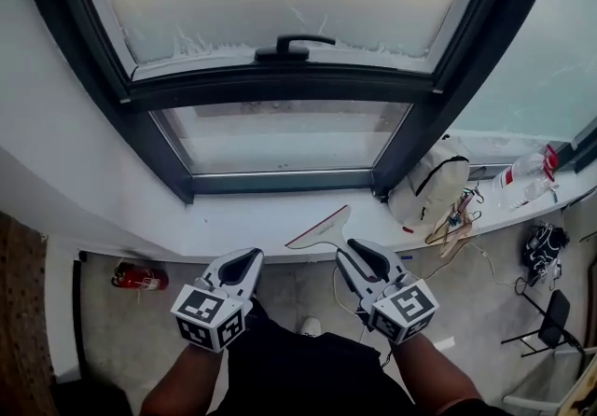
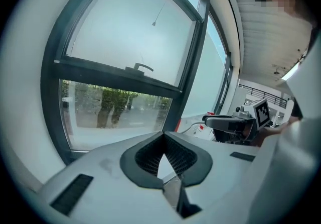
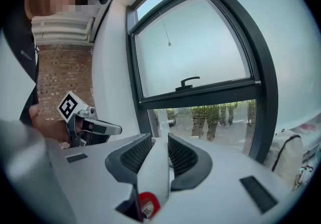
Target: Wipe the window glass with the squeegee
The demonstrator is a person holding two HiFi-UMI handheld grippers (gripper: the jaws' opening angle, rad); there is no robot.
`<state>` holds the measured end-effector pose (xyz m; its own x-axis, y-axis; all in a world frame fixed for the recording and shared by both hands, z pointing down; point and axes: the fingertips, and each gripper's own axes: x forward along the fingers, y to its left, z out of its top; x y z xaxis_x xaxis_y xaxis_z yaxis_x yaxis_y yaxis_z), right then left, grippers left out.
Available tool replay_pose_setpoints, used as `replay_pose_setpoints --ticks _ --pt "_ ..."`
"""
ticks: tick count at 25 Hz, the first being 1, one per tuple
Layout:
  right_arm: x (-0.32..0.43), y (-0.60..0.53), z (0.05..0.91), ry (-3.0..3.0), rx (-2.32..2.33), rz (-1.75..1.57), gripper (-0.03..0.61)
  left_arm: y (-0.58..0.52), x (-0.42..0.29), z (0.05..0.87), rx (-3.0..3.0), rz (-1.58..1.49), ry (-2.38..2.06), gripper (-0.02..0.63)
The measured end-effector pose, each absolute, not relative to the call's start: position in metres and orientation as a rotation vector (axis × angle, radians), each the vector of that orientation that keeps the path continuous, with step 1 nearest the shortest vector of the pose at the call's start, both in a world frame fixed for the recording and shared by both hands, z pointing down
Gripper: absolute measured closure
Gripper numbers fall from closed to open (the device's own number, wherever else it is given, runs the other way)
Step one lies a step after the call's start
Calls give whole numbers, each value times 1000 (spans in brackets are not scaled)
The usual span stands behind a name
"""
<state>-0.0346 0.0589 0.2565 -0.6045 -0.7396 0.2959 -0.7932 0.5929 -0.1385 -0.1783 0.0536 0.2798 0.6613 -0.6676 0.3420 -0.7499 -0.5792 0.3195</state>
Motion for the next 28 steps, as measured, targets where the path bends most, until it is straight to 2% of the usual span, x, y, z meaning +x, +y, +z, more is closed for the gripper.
replay_pose_setpoints --ticks 6,12,28 --pt "-18 101 243 -2639 1286 433 486 99 -159 275 2427 313 -1136 614" --pt "-33 120 231 -2660 1285 402 486 108 -169 258 2463 326 -1143 614" --pt "-140 156 214 -2663 1344 378 486 137 -279 259 2482 301 -1131 614"
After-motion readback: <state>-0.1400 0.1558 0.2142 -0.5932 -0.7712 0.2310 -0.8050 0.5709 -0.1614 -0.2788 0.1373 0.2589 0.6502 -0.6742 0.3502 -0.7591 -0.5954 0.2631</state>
